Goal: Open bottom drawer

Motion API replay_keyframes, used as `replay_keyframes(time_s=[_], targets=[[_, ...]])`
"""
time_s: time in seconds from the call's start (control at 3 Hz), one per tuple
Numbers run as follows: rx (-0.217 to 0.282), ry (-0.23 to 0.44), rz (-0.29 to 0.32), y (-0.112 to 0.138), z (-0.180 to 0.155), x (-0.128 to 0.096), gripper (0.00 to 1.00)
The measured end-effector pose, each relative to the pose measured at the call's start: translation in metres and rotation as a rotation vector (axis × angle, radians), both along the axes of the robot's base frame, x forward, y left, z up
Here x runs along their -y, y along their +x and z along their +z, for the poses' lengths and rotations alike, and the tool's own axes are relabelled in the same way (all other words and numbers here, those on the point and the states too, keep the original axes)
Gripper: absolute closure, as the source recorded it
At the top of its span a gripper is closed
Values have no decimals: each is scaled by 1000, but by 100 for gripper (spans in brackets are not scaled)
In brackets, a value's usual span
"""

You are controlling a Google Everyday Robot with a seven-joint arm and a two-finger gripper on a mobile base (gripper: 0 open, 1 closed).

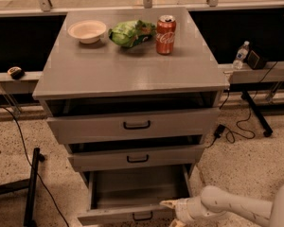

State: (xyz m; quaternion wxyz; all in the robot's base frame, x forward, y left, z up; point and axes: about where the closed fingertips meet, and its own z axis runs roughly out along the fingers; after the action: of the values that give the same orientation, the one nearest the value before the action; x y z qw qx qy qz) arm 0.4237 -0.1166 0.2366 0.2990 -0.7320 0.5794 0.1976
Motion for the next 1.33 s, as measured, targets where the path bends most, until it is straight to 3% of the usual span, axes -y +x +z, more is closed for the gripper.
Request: replay_keyframes(time_s=[0.33,0.67,1.0,1.33], targets=[[50,125,9,20,21,-19,50],[70,184,-15,54,21,-34,73],[34,187,-66,90,-13,-51,100],[2,156,-91,104,-39,-61,100]])
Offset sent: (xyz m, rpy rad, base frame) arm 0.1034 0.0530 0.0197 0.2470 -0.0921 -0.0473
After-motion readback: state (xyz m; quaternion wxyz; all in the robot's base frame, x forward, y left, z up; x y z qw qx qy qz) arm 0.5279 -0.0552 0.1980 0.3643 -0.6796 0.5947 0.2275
